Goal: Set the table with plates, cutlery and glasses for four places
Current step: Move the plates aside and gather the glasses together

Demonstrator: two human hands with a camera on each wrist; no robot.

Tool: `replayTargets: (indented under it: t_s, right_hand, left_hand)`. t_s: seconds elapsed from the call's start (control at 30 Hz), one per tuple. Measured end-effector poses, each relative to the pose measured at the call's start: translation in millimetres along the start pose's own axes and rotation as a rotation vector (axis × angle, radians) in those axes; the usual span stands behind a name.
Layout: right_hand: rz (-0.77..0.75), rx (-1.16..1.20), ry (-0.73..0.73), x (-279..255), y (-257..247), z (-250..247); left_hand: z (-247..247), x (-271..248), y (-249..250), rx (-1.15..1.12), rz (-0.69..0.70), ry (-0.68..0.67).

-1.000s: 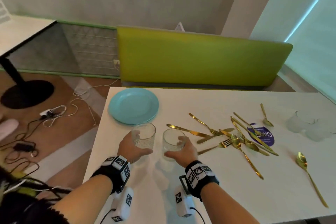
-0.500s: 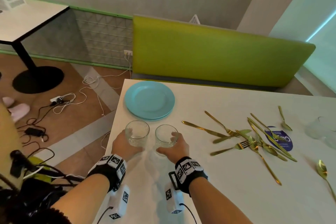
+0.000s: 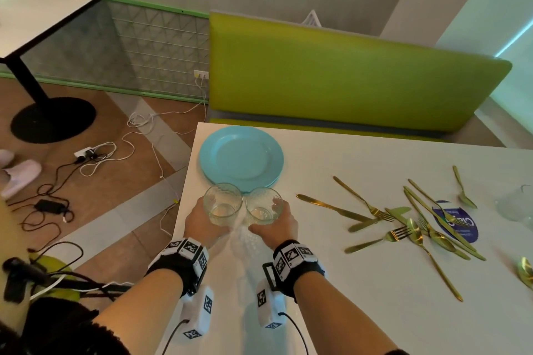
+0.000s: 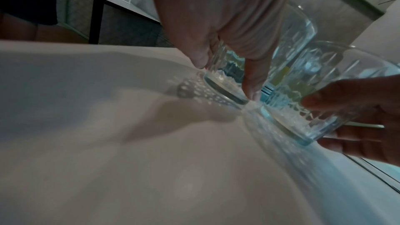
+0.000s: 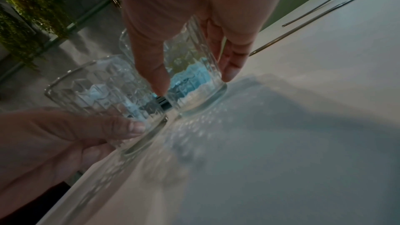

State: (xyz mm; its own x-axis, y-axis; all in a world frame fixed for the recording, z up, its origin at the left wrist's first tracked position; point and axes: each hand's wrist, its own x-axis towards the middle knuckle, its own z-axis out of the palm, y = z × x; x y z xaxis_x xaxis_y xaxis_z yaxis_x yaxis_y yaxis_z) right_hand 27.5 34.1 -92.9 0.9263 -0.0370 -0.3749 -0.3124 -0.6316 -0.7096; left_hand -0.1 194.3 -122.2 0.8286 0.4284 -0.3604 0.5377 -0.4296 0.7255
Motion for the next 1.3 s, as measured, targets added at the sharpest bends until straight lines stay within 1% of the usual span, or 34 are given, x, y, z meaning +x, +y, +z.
replayTargets:
  t_s: [0.13, 0.4, 0.67, 0.8, 0.83, 0.9, 0.97, 1.0, 1.13, 1.23, 1.3]
  right_hand:
    - [0.009, 0.022, 0.003, 7.5, -6.6, 1.3]
    - [0.031, 0.068, -0.009, 15.9, -12.3, 0.9]
    - [0.06, 0.065, -0.034, 21.8, -2.2, 5.2]
    - [0.05, 0.062, -0.048, 21.7, 0.3, -0.6]
    - [0.053, 0.066, -0.051, 21.4, 0.8, -3.0]
    - [0.057, 0.087, -0.059, 20.3, 2.0, -8.6]
    - [0.06, 0.119, -0.063, 18.1, 1.8, -16.9]
    - [0.06, 0.135, -0.062, 17.2, 1.8, -22.1]
    - [0.063, 0.161, -0.042, 10.8, 1.7, -45.9]
    - [0.051, 0.159, -0.005, 5.6, 5.1, -68.6]
    - [0.05, 0.137, 0.031, 3.0, 9.1, -88.5]
  left_hand:
    - [1.2, 6.6, 4.1, 0.004, -0.041, 0.007]
    - [0.9, 10.6, 10.1, -0.055, -0.033, 0.016]
    - [2.6, 22.2, 13.1, -0.113, -0.036, -0.006]
    - [14.8, 34.5, -6.9, -0.173, -0.016, 0.006]
    - [15.3, 30.8, -6.9, -0.16, -0.016, 0.017]
    - [5.8, 9.1, 8.4, -0.135, -0.031, 0.058]
    - [-1.0, -4.6, 18.8, -0.149, -0.039, 0.08]
    - [-3.4, -9.7, 21.7, -0.151, -0.019, 0.091]
    - [-9.8, -29.5, 34.5, -0.131, 0.17, 0.208]
    - [-6.6, -44.8, 52.3, -0.153, 0.348, 0.345]
    - [1.3, -50.1, 67.8, -0.15, 0.458, 0.389]
